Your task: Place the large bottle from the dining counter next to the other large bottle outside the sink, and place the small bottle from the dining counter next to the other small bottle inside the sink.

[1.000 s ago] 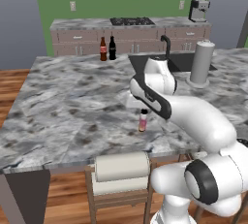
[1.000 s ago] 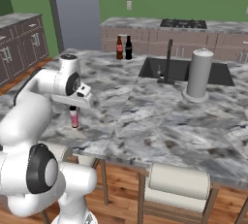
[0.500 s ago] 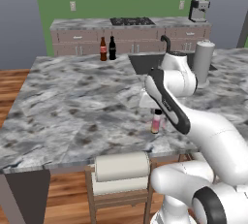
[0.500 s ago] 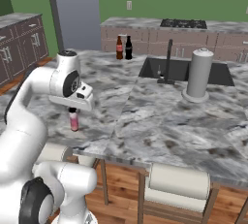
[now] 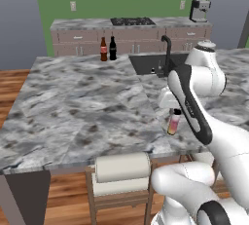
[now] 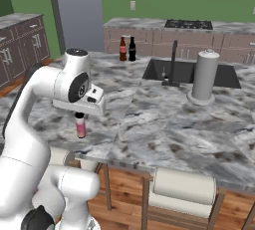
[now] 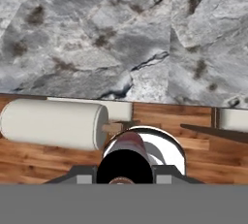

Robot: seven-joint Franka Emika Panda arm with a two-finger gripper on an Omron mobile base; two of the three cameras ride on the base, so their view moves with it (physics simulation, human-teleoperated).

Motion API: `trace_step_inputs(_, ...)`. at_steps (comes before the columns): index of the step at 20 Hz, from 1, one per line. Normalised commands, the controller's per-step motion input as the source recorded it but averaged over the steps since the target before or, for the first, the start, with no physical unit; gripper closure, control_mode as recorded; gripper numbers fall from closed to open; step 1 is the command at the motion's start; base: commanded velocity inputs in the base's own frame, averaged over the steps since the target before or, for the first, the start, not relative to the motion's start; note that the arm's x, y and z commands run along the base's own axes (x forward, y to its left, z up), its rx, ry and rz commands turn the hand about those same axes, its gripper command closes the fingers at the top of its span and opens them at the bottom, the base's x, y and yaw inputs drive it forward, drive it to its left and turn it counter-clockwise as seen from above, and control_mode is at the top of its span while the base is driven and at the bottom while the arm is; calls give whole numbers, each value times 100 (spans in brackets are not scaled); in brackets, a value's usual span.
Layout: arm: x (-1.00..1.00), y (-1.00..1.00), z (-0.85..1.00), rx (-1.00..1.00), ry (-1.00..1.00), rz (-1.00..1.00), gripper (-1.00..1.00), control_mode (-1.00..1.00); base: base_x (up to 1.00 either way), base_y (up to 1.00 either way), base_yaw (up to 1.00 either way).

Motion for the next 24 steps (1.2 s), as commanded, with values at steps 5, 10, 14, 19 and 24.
trace_step_inputs(5,-71,-3,14,0,-13,10,100,-100,0,0,0)
trace_step_inputs(10,-40,0,23,0,-7,5,100,-100,0,0,0)
trace_step_inputs(14,-4,3,39,-2,3,0,100,-100,0,0,0)
trace_step_inputs(19,0,9,32,-6,14,0,100,-100,0,0,0)
trace_step_inputs(24,0,6,3,-2,3,0,100,-100,0,0,0)
